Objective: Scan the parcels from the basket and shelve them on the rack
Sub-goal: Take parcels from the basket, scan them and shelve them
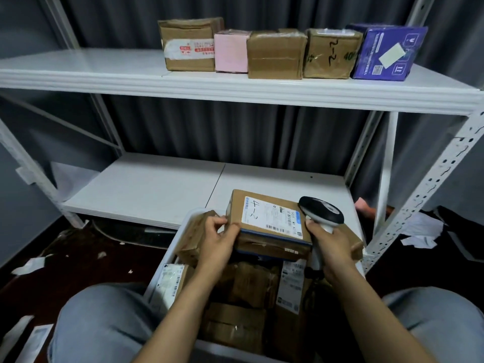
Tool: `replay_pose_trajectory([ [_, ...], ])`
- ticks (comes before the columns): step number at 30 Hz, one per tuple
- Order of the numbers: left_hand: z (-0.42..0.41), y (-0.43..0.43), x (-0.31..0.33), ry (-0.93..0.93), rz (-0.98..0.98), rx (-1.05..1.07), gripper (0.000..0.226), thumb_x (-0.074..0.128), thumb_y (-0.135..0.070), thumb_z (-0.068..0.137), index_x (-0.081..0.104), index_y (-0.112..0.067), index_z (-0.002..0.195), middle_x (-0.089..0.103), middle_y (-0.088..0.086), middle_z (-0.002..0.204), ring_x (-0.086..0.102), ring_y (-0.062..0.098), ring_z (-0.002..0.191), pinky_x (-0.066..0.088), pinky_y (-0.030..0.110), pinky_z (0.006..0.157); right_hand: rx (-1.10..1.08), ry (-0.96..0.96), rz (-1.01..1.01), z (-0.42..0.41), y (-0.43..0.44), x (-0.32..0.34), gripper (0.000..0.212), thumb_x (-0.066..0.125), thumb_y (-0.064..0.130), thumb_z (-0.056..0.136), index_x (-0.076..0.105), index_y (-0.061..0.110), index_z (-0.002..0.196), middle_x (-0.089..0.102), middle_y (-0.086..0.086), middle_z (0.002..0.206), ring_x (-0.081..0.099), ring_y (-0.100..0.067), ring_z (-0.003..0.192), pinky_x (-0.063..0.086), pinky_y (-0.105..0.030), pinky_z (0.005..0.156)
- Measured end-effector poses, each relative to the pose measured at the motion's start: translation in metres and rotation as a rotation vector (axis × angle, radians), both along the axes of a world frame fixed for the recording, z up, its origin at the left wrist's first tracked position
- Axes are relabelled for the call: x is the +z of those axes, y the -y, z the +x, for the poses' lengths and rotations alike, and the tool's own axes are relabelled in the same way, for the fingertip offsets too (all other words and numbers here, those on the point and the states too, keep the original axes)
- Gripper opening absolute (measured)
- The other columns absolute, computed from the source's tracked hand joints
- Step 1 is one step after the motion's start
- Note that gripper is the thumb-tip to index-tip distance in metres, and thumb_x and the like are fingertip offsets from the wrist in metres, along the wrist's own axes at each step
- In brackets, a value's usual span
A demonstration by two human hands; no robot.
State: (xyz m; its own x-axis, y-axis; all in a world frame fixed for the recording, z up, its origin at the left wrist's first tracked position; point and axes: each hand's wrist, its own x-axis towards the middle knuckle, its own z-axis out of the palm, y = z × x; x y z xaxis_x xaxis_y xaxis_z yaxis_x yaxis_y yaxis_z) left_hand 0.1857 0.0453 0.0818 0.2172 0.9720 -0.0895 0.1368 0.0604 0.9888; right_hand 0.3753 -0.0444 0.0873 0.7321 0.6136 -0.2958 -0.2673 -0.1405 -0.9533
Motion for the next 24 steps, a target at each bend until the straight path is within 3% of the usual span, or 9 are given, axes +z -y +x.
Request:
replay_pose_trajectory([
  [2,-0.002,-0.005,-0.004,0.006,-0.028,-0.036,0.051,0.065,-0.032,0.067,0.046,-0.022,0.113,0.06,0.001,0.113,0.057,0.015,0.101,0.043,0.029,0.084,0.014,0.022,-0.016,-0.001,-0.001,0.001,0.016,0.068,0.02,0.089,0.062,0.01,0.099,0.072,-0.007,0.09,0.07,-0.021,0.081,0.054,-0.031,0.065],
  [6,-0.008,-0.013,-0.015,0.003,-0.087,-0.196,0.082,0.076,-0.022,0.065,0.031,-0.044,0.13,0.056,-0.018,0.111,0.057,0.011,0.106,0.045,0.035,0.098,0.092,0.12,-0.043,-0.002,-0.003,0.008,0.006,0.069,0.02,0.088,0.065,0.016,0.091,0.074,-0.005,0.09,0.071,-0.024,0.087,0.056,-0.045,0.086],
  [8,-0.011,-0.017,-0.021,0.091,-0.142,-0.182,0.091,0.082,-0.023,0.062,0.032,-0.049,0.133,0.059,-0.011,0.122,0.058,0.016,0.114,0.044,0.042,0.104,0.158,0.185,-0.066,-0.002,-0.003,0.015,0.004,0.068,0.019,0.089,0.064,0.018,0.087,0.074,-0.004,0.09,0.069,-0.02,0.083,0.057,-0.039,0.081],
  [12,-0.02,-0.022,-0.022,0.212,-0.151,-0.073,0.098,0.081,-0.004,0.067,0.032,-0.045,0.141,0.052,0.002,0.138,0.054,0.022,0.121,0.042,0.045,0.106,0.289,0.245,-0.062,0.001,-0.001,0.029,0.01,0.063,0.01,0.092,0.063,0.001,0.095,0.065,-0.009,0.076,0.06,-0.014,0.061,0.05,-0.016,0.048],
  [17,-0.033,-0.033,-0.021,0.198,-0.08,0.051,0.101,0.07,0.012,0.075,0.023,-0.042,0.146,0.051,0.01,0.138,0.053,0.025,0.121,0.041,0.045,0.107,0.529,0.407,-0.193,0.015,0.005,0.04,0.023,0.062,0.012,0.091,0.06,0.003,0.07,0.057,-0.002,0.048,0.053,-0.016,0.041,0.045,-0.025,0.044],
  [24,-0.042,-0.046,-0.028,0.125,-0.015,0.068,0.11,0.076,0.009,0.07,0.024,-0.063,0.135,0.046,0.004,0.146,0.047,0.024,0.13,0.037,0.052,0.109,0.587,0.382,-0.192,0.018,0.011,0.049,0.024,0.064,0.012,0.089,0.06,0.005,0.066,0.057,-0.007,0.054,0.052,-0.017,0.042,0.044,-0.026,0.045],
])
